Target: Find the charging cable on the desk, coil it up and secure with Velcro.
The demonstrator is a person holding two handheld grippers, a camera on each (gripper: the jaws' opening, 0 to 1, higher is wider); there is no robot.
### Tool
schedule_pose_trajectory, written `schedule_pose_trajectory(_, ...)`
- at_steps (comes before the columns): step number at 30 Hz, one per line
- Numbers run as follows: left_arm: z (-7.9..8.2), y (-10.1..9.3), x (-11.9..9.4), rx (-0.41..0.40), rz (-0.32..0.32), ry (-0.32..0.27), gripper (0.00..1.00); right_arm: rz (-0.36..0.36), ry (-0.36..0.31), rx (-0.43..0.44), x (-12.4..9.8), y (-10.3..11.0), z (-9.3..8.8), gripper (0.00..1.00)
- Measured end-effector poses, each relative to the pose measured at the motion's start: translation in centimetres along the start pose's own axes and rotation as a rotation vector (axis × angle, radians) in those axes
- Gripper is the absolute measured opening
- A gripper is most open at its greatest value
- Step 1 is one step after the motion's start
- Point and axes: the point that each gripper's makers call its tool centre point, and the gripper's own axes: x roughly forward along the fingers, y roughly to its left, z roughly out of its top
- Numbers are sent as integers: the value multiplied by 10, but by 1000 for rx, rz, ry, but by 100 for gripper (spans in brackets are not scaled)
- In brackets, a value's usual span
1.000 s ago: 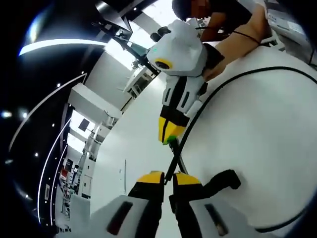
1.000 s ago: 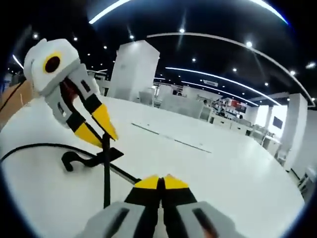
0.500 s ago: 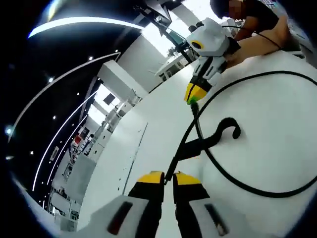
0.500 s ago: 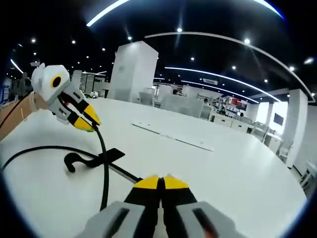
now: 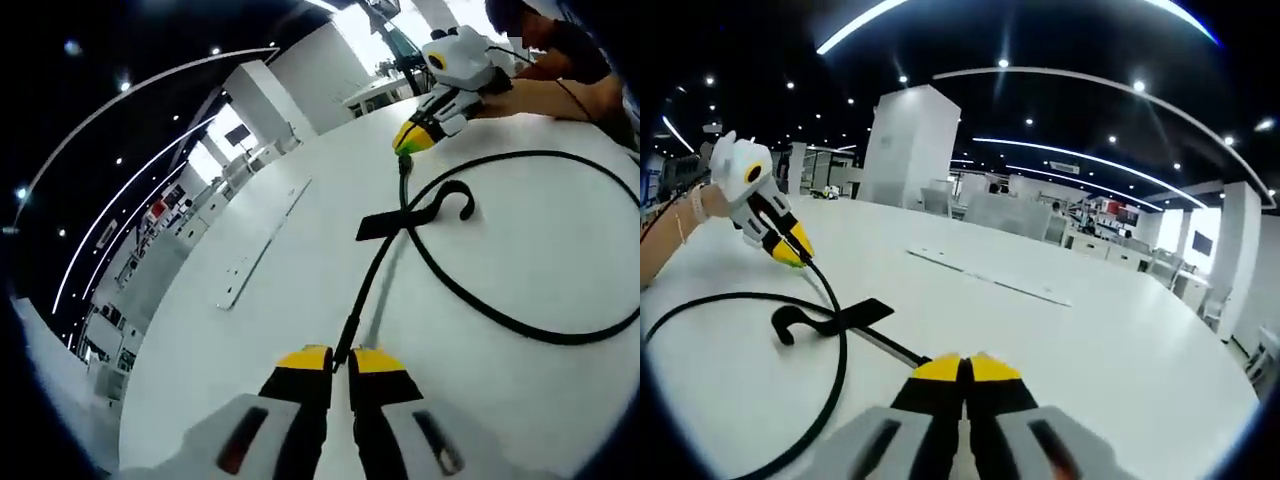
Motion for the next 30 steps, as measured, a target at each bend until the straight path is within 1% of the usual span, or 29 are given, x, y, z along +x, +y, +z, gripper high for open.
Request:
schedule_pose_trajectory(1, -2, -2, -1, -3, -15, 6, 8, 1, -1, 3, 0, 0, 0, 3)
schedule_pose_trajectory(4, -7, -3, -3, -7, -26, 14, 8, 1, -5, 18, 0, -1, -1, 3)
schedule_pose_trajectory(9, -12, -4, -9, -1, -30, 38, 8, -6, -5, 11, 0, 0, -1, 3)
schedule_pose_trajectory(14, -12, -5, -10, -3, -35, 27, 8, -9, -3, -5, 1, -1, -1, 3)
schedule_pose_trajectory(18, -11, -4, -9, -1, -32, 31, 8, -8, -5, -5, 0, -2, -1, 3)
schedule_pose_trajectory(19, -4, -4, -9, 2, -31, -16, 8, -8, -4, -7, 0, -2, -1, 3)
schedule_pose_trajectory(20, 1, -3, -9, -17, -32, -68, 8, -8, -3, -12, 0, -2, -1, 3)
schedule_pose_trajectory(21, 2, -2, -9, -45, -33, -84, 8, -9, -2, -18, 1, -2, -1, 3)
schedule_pose_trajectory(22, 1, 4, -11, -88, -18, -98, 8, -12, 1, -32, 0, -2, -1, 3)
schedule_pose_trajectory(26, -18, 20, -18, -66, 67, 2, 9, -14, 1, -26, 0, -2, -2, 3)
schedule_pose_trajectory(27, -23, 22, -17, -81, 76, 17, 9, -14, 1, -24, 0, -3, -2, 3)
schedule_pose_trajectory(28, -24, 22, -16, -87, 73, 15, 9, -15, 1, -22, 0, -3, -2, 3)
schedule_pose_trajectory(30, -28, 16, -13, -90, 51, 38, 8, -14, 0, -18, 0, -3, -2, 3)
